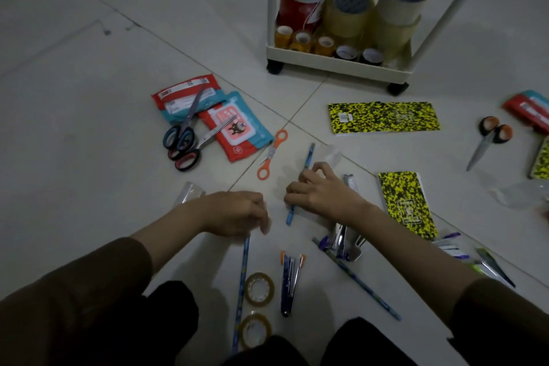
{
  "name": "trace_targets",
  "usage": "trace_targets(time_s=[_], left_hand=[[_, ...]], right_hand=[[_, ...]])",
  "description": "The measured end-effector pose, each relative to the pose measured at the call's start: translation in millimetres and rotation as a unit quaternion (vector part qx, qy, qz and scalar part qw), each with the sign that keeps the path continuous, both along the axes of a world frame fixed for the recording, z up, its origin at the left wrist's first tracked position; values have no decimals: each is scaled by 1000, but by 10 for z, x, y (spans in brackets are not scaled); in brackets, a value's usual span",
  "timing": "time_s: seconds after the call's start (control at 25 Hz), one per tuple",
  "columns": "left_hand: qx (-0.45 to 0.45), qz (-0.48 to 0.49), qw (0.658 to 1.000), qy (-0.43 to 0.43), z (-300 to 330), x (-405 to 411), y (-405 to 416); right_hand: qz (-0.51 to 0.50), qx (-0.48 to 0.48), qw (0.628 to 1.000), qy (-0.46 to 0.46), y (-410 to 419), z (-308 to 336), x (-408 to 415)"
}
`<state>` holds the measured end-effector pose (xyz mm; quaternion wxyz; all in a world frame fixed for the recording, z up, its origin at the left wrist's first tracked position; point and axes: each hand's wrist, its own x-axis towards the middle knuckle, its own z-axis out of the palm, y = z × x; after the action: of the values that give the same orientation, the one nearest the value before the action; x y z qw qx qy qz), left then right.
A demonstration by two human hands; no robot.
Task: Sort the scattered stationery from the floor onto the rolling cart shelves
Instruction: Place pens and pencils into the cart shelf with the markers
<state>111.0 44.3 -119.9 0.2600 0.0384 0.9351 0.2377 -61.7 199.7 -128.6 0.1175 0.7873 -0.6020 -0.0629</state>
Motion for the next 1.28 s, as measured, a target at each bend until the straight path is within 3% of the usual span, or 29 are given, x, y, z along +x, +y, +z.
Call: trace_targets(time_s=[0.12, 0.24, 0.4, 0.52, 0.6, 0.72, 0.8, 1.04, 1.12, 1.28], left_hand=[[-36, -52, 998, 7, -70, 106, 10], [-89, -83, 989, 86, -151, 143, 46], [-88, -53, 986, 132, -143, 131, -61], [33, 126, 985, 116, 44, 2, -245], [137, 228, 960, 91, 184, -111, -334], [253, 309, 912, 92, 337, -258, -316], [319, 339, 879, 108, 395, -325, -224], [407, 358, 832, 117, 381, -757, 32], [420, 309, 847, 104, 296, -923, 167], [317, 186, 924, 107, 36, -1083, 446]], right_hand=[[23, -69, 997, -32, -72, -15, 16], [31, -104, 992, -64, -154, -30, 69], [19, -162, 978, -133, -279, 34, 130], [2, -149, 962, -228, -333, 174, 152], [-49, -83, 946, -310, -346, 255, 150], [-165, 33, 851, -497, -324, 338, 188], [-208, 59, 798, -563, -256, 390, 238], [-331, 34, 788, -519, 104, 434, 218], [-378, 15, 791, -480, 304, 409, 163], [-441, 59, 830, -335, 968, 262, 121]])
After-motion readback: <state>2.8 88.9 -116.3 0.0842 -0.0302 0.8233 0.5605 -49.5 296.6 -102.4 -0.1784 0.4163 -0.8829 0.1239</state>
